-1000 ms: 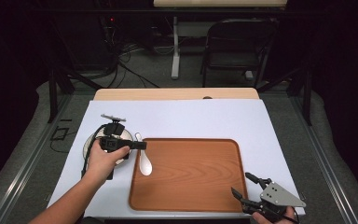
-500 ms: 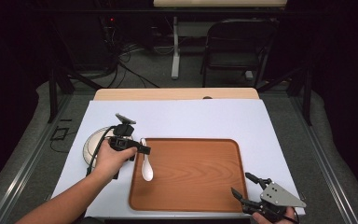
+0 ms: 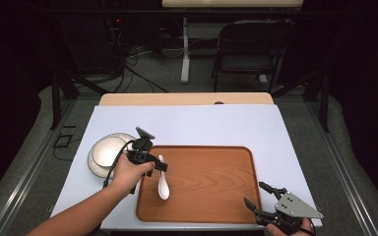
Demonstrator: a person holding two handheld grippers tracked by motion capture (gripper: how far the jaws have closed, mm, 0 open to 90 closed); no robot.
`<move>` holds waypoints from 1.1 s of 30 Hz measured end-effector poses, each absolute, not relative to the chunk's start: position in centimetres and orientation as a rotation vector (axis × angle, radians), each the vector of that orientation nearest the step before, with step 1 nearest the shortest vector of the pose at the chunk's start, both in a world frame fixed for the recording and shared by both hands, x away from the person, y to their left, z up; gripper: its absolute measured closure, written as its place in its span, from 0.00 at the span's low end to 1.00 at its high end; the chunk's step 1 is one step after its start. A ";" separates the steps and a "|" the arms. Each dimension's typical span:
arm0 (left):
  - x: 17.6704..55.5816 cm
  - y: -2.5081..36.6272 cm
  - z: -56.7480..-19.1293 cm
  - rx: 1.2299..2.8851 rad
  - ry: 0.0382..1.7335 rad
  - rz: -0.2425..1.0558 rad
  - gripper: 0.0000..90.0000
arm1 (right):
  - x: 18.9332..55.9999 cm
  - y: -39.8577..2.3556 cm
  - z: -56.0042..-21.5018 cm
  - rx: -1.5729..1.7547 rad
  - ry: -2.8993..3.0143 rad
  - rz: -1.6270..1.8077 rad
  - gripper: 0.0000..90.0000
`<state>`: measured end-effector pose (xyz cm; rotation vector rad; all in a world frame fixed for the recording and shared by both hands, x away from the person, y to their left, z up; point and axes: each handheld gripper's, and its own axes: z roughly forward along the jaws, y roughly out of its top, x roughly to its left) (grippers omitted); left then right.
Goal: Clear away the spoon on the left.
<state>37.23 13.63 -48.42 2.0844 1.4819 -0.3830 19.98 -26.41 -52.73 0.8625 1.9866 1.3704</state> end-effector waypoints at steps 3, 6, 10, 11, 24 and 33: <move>37.3 13.2 -48.7 2.087 1.474 -0.401 0.95 | 20.0 -26.4 -52.7 0.861 1.986 1.371 0.34; 37.4 12.7 -49.1 2.085 1.472 -0.407 0.95 | 20.0 -26.4 -52.7 0.859 1.986 1.371 0.34; 37.5 12.3 -49.6 2.091 1.473 -0.418 0.95 | 20.0 -26.4 -52.7 0.859 1.987 1.371 0.34; 37.6 12.2 -49.7 2.083 1.475 -0.428 0.95 | 20.0 -26.4 -52.7 0.859 1.987 1.371 0.34; 38.4 12.2 -51.0 2.028 1.528 -0.456 0.93 | 20.0 -26.4 -52.7 0.861 1.990 1.371 0.34; 38.6 12.2 -52.2 1.967 1.599 -0.458 0.90 | 20.0 -26.4 -52.7 0.863 1.991 1.372 0.34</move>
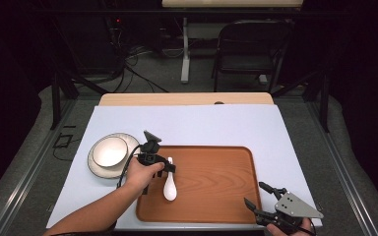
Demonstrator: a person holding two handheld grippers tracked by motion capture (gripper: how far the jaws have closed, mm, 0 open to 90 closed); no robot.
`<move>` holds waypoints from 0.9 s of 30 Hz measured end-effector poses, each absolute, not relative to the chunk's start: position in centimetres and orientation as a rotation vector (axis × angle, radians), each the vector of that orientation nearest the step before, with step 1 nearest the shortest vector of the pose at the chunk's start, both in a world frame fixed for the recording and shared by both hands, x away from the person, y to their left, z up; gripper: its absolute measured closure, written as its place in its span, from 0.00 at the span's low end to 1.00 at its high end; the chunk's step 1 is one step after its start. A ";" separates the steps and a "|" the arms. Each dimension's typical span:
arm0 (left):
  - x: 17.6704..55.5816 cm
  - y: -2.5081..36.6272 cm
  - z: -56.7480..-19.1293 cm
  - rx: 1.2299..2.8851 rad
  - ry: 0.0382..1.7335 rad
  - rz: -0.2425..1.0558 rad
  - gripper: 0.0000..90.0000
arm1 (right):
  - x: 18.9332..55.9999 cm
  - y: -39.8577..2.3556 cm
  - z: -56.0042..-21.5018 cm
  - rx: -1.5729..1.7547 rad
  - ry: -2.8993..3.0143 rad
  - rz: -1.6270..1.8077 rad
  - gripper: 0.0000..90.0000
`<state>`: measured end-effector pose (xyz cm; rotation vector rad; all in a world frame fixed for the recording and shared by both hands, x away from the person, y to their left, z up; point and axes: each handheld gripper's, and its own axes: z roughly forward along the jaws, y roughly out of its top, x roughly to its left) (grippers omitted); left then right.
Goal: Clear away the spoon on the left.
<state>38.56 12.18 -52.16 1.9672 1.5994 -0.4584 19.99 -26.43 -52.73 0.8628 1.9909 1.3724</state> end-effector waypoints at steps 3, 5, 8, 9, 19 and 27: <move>38.6 12.3 -52.5 1.961 1.608 -0.472 0.89 | 20.0 -26.5 -52.7 0.861 1.990 1.371 0.34; 38.6 12.4 -52.5 1.954 1.617 -0.475 0.88 | 20.0 -26.5 -52.7 0.860 1.990 1.371 0.34; 38.5 12.5 -52.7 1.941 1.626 -0.469 0.87 | 20.0 -26.5 -52.7 0.860 1.990 1.372 0.34; 38.5 12.6 -52.8 1.945 1.629 -0.471 0.87 | 20.0 -26.4 -52.7 0.859 1.990 1.372 0.34; 38.4 13.2 -53.1 1.951 1.654 -0.442 0.79 | 20.0 -26.5 -52.7 0.860 1.991 1.372 0.34; 38.3 13.5 -53.0 1.941 1.664 -0.430 0.72 | 20.0 -26.4 -52.7 0.862 1.990 1.373 0.34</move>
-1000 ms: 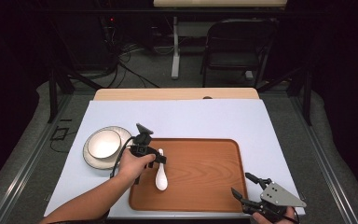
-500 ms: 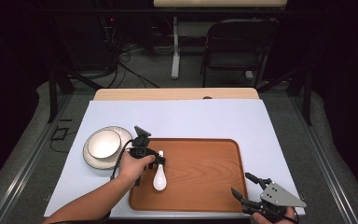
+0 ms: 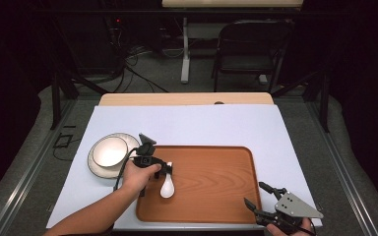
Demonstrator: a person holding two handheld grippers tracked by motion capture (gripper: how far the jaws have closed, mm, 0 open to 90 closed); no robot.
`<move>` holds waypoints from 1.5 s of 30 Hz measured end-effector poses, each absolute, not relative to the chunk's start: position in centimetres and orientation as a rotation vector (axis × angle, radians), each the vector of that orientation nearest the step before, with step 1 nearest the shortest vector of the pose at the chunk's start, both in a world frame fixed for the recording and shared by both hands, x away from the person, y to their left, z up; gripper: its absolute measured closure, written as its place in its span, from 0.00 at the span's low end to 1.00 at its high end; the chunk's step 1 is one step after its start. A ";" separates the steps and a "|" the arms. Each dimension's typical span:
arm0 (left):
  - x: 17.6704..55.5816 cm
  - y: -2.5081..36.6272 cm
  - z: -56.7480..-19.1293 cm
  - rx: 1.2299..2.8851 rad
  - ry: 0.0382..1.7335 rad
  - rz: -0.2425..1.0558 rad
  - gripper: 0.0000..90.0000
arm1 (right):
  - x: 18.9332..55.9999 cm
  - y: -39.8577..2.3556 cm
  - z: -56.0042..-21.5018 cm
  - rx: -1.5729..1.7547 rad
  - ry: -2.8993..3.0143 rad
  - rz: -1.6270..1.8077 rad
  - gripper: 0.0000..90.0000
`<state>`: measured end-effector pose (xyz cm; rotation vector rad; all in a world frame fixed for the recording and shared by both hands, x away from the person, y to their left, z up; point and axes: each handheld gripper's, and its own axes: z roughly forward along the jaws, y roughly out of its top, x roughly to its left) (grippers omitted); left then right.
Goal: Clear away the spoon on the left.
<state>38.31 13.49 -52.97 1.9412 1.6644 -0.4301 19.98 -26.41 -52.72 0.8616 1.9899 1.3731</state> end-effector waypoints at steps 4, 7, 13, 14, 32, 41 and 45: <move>38.2 13.5 -52.7 1.942 1.665 -0.403 0.67 | 20.0 -26.4 -52.7 0.861 1.989 1.373 0.34; 38.3 13.6 -52.5 1.943 1.660 -0.404 0.63 | 20.0 -26.4 -52.7 0.861 1.989 1.372 0.34; 38.3 14.0 -52.1 1.958 1.653 -0.383 0.61 | 20.0 -26.4 -52.7 0.859 1.988 1.371 0.34; 38.3 14.0 -52.1 1.955 1.656 -0.369 0.61 | 20.0 -26.4 -52.7 0.859 1.988 1.371 0.34; 37.7 15.4 -48.3 1.978 1.590 -0.255 0.58 | 20.0 -26.4 -52.7 0.862 1.987 1.370 0.34; 36.8 16.9 -46.6 1.991 1.564 -0.183 0.58 | 20.0 -26.4 -52.7 0.861 1.989 1.367 0.34; 36.2 17.6 -46.1 2.029 1.546 -0.133 0.57 | 20.0 -26.4 -52.7 0.860 1.991 1.365 0.34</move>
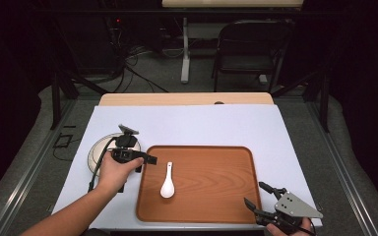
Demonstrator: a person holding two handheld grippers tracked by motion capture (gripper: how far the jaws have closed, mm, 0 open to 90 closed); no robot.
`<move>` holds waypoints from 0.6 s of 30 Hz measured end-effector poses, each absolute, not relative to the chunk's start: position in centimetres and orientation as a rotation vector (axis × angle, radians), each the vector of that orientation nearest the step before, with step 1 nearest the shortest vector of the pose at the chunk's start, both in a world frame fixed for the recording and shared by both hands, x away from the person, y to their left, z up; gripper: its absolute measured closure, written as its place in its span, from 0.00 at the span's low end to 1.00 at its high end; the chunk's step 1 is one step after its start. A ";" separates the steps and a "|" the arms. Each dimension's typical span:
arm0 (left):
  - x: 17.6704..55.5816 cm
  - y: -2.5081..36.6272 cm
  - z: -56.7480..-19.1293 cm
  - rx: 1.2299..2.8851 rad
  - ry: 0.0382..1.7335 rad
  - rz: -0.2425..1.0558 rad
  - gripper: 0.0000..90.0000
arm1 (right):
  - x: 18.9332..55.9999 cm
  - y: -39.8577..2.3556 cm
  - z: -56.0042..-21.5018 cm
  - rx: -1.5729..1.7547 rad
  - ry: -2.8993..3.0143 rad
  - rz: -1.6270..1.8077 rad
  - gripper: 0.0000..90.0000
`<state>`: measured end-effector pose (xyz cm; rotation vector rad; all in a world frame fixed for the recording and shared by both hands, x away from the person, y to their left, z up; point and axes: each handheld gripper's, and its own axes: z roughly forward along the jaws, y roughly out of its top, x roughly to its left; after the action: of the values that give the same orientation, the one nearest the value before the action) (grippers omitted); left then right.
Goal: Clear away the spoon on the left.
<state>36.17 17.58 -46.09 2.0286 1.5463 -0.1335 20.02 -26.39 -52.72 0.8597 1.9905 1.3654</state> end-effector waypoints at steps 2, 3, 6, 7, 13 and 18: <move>35.8 17.9 -45.8 2.033 1.528 -0.105 0.57 | 20.0 -26.4 -52.7 0.860 1.991 1.365 0.34; 35.6 18.1 -45.6 2.039 1.517 -0.098 0.57 | 20.0 -26.4 -52.7 0.861 1.991 1.365 0.34; 35.0 18.5 -45.1 2.040 1.482 -0.065 0.57 | 20.0 -26.4 -52.7 0.862 1.990 1.364 0.34; 34.7 18.7 -44.9 2.040 1.471 -0.055 0.58 | 20.0 -26.4 -52.7 0.862 1.990 1.364 0.34; 32.9 19.8 -44.4 2.053 1.404 0.013 0.62 | 20.1 -26.4 -52.7 0.865 1.991 1.363 0.34; 31.7 20.8 -44.6 2.077 1.386 0.088 0.61 | 20.1 -26.4 -52.7 0.867 1.990 1.362 0.34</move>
<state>31.69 20.75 -44.59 2.0769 1.3860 0.0881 20.07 -26.36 -52.72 0.8671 1.9904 1.3620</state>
